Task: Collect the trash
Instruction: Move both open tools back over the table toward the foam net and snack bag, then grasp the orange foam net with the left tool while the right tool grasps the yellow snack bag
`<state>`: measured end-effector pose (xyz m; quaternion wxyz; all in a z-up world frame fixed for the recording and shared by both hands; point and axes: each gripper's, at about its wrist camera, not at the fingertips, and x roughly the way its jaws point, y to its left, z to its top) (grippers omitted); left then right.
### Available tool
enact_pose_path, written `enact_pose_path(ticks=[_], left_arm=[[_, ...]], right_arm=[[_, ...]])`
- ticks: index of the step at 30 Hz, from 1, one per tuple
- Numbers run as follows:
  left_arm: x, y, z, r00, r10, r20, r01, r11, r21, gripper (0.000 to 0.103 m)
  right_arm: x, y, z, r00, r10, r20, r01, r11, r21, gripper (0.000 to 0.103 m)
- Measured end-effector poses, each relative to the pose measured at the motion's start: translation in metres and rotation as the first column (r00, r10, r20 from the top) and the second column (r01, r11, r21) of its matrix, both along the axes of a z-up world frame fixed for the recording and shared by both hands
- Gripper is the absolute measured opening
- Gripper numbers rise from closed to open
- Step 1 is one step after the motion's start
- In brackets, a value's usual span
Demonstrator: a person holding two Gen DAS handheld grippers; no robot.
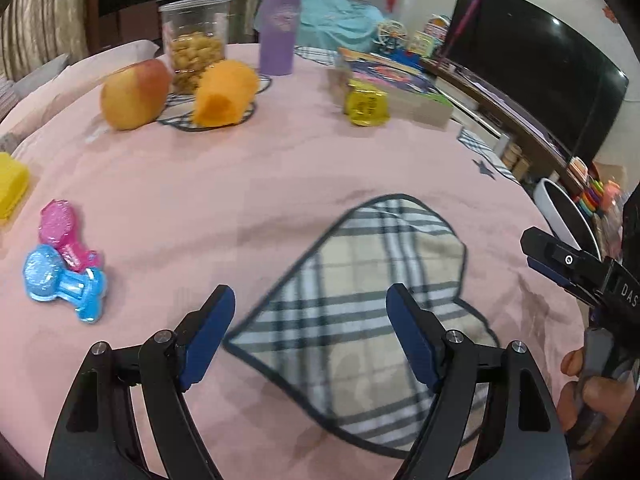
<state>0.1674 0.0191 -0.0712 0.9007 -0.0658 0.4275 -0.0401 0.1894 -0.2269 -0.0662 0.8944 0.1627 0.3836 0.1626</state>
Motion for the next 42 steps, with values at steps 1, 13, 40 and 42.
enact_pose_path(ticks=[1, 13, 40, 42], left_arm=[[0.001, 0.003, -0.001, 1.000, 0.009, 0.000, -0.009, 1.000, 0.001, 0.080], [0.052, 0.047, 0.001, 0.991, 0.129, 0.026, -0.130, 0.990, 0.058, 0.081], [0.177, 0.072, -0.007, 0.985, 0.157, 0.066, -0.162, 0.984, 0.071, 0.032], [0.176, 0.068, -0.005, 0.986, 0.143, 0.082, -0.150, 0.985, 0.085, 0.018]], right_arm=[[0.003, 0.004, 0.000, 1.000, 0.010, 0.005, -0.010, 1.000, -0.007, 0.094], [0.064, 0.048, -0.001, 0.996, 0.086, 0.023, -0.086, 0.996, 0.007, 0.094], [0.193, 0.098, -0.016, 0.994, 0.104, 0.030, -0.103, 0.994, -0.037, 0.043], [0.194, 0.096, -0.019, 0.995, 0.102, 0.012, -0.102, 0.994, -0.027, 0.032]])
